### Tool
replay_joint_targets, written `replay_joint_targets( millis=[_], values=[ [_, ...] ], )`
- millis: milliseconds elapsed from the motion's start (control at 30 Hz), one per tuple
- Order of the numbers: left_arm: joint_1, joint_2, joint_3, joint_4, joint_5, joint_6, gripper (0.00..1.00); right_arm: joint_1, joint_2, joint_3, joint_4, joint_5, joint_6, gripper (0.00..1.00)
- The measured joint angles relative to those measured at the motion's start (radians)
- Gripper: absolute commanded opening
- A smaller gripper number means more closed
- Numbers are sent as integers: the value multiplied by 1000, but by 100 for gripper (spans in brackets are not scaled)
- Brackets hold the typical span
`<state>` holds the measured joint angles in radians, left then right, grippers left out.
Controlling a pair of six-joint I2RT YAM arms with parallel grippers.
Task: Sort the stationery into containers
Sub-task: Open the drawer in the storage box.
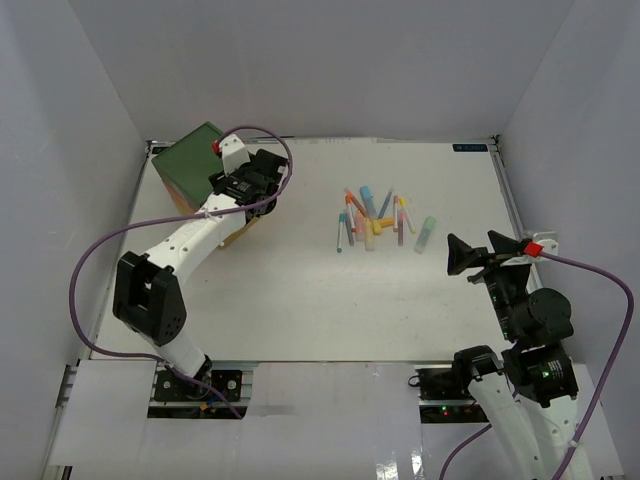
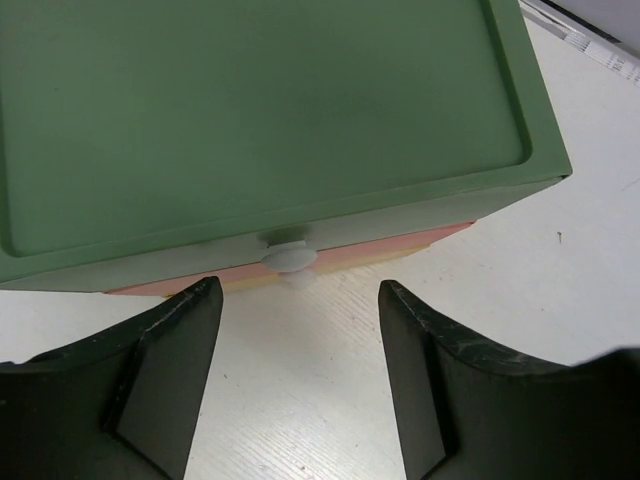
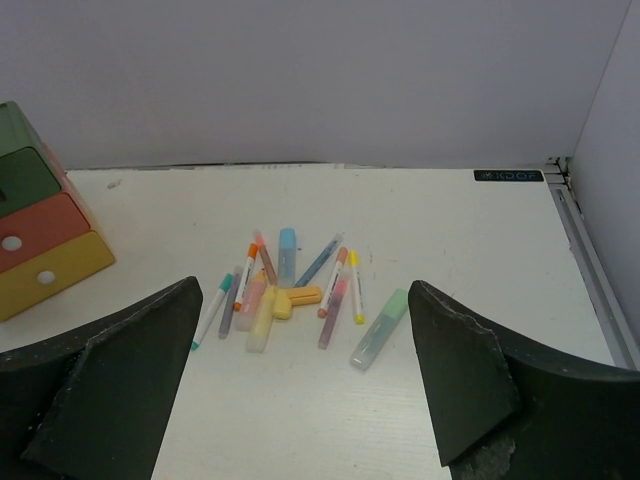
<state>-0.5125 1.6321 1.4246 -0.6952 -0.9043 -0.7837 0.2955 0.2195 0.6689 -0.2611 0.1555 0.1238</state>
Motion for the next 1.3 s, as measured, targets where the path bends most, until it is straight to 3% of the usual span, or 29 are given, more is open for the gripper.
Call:
replay_joint_targets(
  millis=[500,1300],
  values=[
    [0,30,32,-1,-44,-4,65,16,-25,-25,0,32,-3,90],
    [10,68,44,-21,-80,-29,59,42,-50,-43,2,58,-26,90]
  ],
)
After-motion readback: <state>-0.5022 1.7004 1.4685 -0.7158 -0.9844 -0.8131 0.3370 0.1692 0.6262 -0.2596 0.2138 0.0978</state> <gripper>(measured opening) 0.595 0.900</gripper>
